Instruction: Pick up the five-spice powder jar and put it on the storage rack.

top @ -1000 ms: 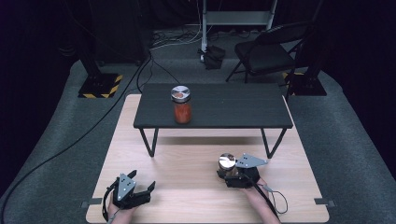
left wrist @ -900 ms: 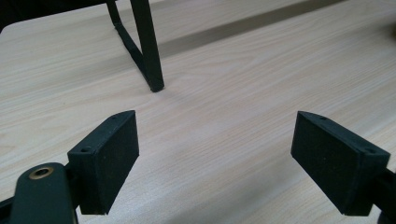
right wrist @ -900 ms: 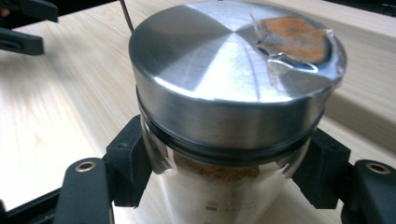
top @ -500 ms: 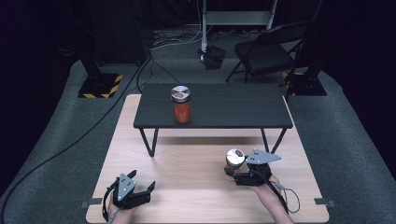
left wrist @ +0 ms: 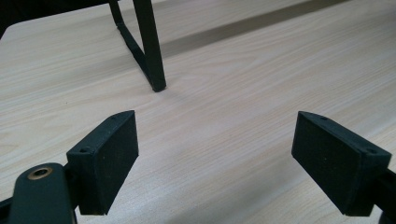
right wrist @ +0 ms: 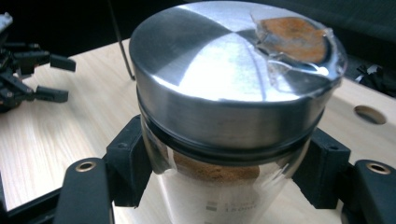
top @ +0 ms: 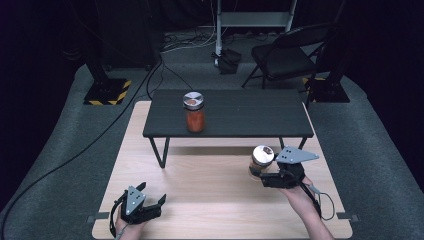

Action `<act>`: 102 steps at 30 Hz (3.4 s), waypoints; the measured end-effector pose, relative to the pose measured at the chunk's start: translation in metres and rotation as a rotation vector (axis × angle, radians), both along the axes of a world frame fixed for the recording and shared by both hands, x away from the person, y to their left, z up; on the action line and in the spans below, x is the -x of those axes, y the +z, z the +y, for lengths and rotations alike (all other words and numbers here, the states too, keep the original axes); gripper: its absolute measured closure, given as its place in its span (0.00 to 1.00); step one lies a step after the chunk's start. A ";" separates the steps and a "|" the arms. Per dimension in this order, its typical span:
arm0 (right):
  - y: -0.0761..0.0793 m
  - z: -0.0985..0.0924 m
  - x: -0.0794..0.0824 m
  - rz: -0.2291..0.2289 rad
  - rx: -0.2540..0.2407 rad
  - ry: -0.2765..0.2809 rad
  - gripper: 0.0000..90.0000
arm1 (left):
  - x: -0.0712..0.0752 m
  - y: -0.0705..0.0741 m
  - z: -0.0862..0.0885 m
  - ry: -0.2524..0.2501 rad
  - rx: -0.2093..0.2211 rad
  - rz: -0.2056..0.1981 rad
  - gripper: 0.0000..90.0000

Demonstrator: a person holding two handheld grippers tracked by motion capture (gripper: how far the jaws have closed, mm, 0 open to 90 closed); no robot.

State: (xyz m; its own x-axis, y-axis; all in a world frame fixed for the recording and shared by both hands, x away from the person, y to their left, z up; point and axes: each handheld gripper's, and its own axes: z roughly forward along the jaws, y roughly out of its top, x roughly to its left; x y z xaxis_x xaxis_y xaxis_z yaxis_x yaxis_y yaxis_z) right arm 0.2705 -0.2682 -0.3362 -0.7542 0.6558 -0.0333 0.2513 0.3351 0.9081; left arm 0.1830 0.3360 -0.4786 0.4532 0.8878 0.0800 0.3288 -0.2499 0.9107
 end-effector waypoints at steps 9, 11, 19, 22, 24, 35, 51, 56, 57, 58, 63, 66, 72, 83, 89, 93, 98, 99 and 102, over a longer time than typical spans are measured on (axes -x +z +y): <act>0.032 -0.003 -0.004 -0.033 0.007 -0.032 0.33 | 0.000 0.000 0.001 -0.001 0.004 0.002 0.16; 0.039 -0.003 -0.005 -0.042 0.008 -0.037 0.33 | 0.000 0.000 0.001 -0.002 0.005 0.002 0.16; 0.064 -0.002 -0.007 -0.068 0.012 -0.080 0.33 | -0.001 0.000 0.001 -0.002 0.008 0.004 0.16; 0.071 -0.003 -0.010 -0.075 0.006 -0.095 0.33 | -0.001 0.000 0.002 -0.003 0.008 0.003 0.16; 0.074 -0.005 -0.012 -0.077 -0.003 -0.102 0.33 | -0.001 0.000 0.002 -0.003 0.009 0.004 0.16; 0.083 0.002 -0.029 -0.084 -0.004 -0.184 0.33 | 0.000 0.000 0.001 -0.003 0.006 0.002 0.16; 0.082 0.017 -0.053 -0.060 -0.002 -0.264 0.33 | -0.001 0.000 0.002 -0.004 0.012 0.004 0.16; 0.082 0.018 -0.056 -0.053 -0.005 -0.270 0.33 | -0.001 0.000 0.002 -0.005 0.010 0.002 0.16; 0.082 0.018 -0.056 -0.051 -0.007 -0.270 0.33 | -0.001 0.000 0.002 -0.005 0.010 0.002 0.16; 0.082 0.017 -0.056 -0.050 -0.008 -0.271 0.33 | -0.001 0.000 0.002 -0.005 0.011 0.002 0.16; 0.080 0.016 -0.053 -0.069 0.000 -0.272 0.26 | -0.002 0.000 0.003 -0.006 0.012 0.006 0.16; 0.077 0.011 -0.046 -0.101 -0.016 -0.269 0.20 | -0.001 0.000 0.002 -0.004 0.010 0.003 0.16; 0.065 -0.003 -0.031 -0.148 -0.037 -0.249 0.14 | 0.000 0.000 0.001 -0.002 0.005 0.000 0.16; 0.031 -0.028 -0.003 -0.150 -0.056 -0.195 0.10 | 0.000 0.000 -0.001 0.000 -0.003 0.001 0.16; 0.002 -0.045 0.009 -0.150 -0.090 -0.199 0.10 | 0.000 0.000 -0.001 0.001 -0.002 -0.001 0.16; -0.017 -0.055 0.016 -0.142 -0.102 -0.213 0.10 | 0.000 0.000 -0.001 0.001 -0.003 0.000 0.16; -0.040 -0.066 0.026 -0.134 -0.098 -0.223 0.09 | 0.000 0.000 -0.001 0.001 -0.003 0.001 0.16; -0.045 -0.068 0.029 -0.132 -0.104 -0.229 0.09 | 0.000 0.000 -0.001 0.002 -0.002 0.001 0.16; -0.062 -0.073 0.037 -0.131 -0.120 -0.244 0.08 | 0.000 0.000 -0.001 0.001 -0.002 0.001 0.16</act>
State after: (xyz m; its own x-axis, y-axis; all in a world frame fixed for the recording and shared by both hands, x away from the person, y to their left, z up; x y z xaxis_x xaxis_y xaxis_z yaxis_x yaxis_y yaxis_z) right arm 0.2337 -0.3410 -0.3982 -0.5681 0.8224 -0.0311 0.1893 0.1673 0.9676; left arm 0.1827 0.3350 -0.4785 0.4521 0.8882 0.0817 0.3296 -0.2515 0.9100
